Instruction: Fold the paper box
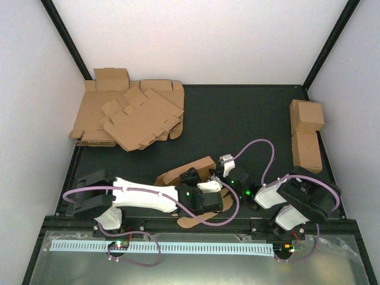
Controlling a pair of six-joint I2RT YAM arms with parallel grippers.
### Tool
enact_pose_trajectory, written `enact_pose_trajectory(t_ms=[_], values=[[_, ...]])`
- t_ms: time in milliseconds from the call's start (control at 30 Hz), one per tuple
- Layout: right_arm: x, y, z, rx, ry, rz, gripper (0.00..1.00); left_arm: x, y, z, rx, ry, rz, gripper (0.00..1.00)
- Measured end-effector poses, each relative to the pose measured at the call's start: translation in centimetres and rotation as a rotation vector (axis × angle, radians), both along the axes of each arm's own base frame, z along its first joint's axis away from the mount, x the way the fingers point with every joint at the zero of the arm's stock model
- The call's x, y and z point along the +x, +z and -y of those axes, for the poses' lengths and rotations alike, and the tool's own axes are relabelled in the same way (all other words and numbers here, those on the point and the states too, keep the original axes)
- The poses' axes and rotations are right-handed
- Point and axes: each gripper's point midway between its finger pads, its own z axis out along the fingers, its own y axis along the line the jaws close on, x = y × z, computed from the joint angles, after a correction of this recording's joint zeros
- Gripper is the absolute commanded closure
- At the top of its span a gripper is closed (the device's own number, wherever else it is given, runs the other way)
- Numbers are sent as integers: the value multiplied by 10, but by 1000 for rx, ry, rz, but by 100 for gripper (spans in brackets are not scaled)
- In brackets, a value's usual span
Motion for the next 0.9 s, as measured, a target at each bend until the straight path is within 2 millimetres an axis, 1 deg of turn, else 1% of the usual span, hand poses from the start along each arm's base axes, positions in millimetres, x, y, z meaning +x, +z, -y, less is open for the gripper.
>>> enact_pose_trajectory(t_ms=[33,133,200,267,333,400,467,500,567,633,800,900], values=[[0,0,0,-1,-2,1,84,-2,5,2,-30,1,-21,11],[0,0,0,-4,0,4,84,-5,29,10,-148,3,-97,5],[0,0,0,-5,2,5,84,-4,49,13,-245,7,-155,4],[0,0,0,-6,5,7,84,2,72,10,-364,20,-213,6],[-2,0,-2,-10,12,10,84,14,97,-2,-498,40,-271,6],[-3,1,-3,-15,20,17,84,28,117,-17,-610,65,-307,7],[-5,1,-6,-20,29,25,84,43,130,-30,-718,87,-343,9],[-5,3,-7,-21,32,30,83,48,132,-34,-747,95,-357,10],[-5,5,-10,-23,38,41,83,60,125,-40,-787,120,-413,14],[-4,7,-12,-25,41,52,82,64,108,-38,-792,134,-494,16],[-1,10,-16,-31,40,71,80,65,56,-23,-780,162,-734,18],[0,9,-20,-42,45,80,80,62,33,-13,-765,169,-840,20]])
